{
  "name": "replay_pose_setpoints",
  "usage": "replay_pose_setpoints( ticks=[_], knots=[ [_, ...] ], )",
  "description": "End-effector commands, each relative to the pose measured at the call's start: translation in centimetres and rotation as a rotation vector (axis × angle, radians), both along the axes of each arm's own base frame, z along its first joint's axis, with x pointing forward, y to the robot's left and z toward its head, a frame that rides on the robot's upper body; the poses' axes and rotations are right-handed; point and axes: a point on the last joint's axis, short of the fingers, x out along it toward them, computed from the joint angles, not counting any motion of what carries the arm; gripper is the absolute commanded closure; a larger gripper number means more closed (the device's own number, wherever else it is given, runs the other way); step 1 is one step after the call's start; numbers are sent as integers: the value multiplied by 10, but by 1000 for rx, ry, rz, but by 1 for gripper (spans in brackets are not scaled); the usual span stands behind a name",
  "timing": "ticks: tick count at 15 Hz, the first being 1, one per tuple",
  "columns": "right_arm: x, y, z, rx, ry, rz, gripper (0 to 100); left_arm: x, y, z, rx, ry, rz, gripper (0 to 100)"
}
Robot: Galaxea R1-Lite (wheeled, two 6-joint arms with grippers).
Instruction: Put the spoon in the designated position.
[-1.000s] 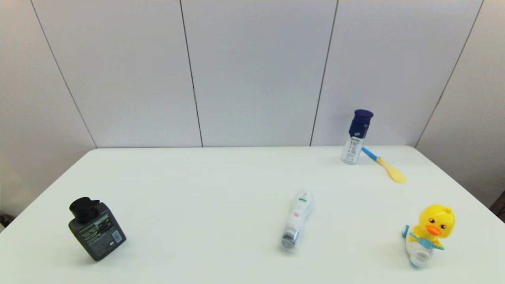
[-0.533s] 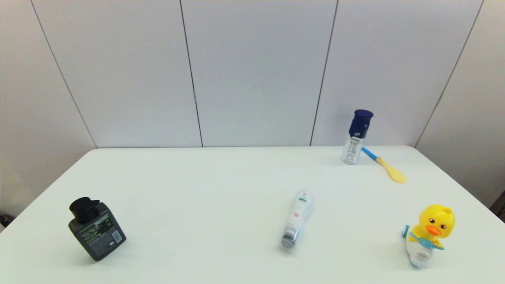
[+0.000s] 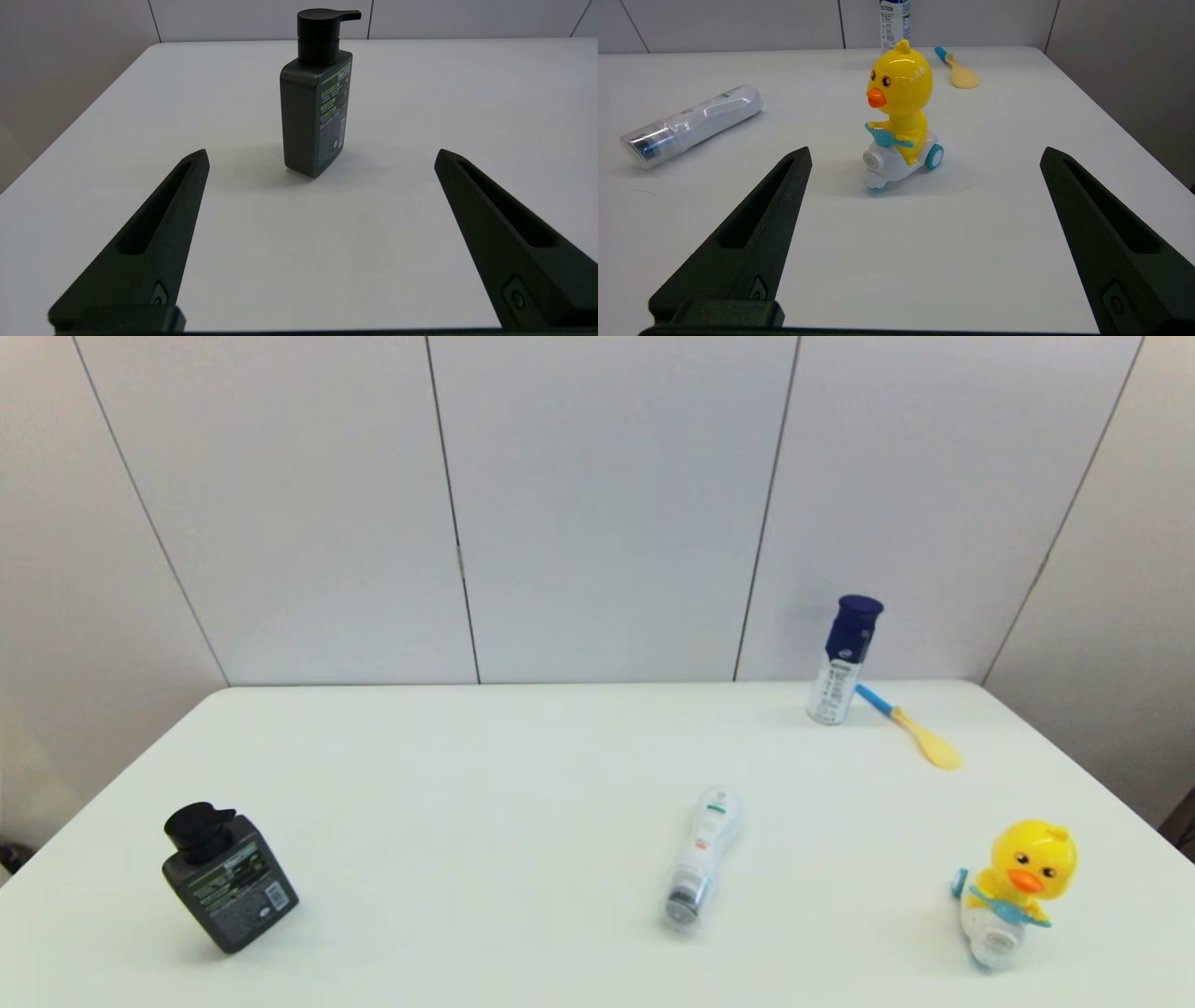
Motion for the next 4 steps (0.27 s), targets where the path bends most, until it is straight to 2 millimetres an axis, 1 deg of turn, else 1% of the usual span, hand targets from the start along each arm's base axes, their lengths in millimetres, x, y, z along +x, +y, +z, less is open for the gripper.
replay_pose_setpoints(
  ticks=[1, 4],
  knots=[
    [0, 0, 0, 0, 3, 0, 0, 0, 0, 0, 0, 0, 1, 0],
    [0, 0, 0, 0, 3, 0, 0, 0, 0, 0, 0, 0, 0, 0]
  ],
)
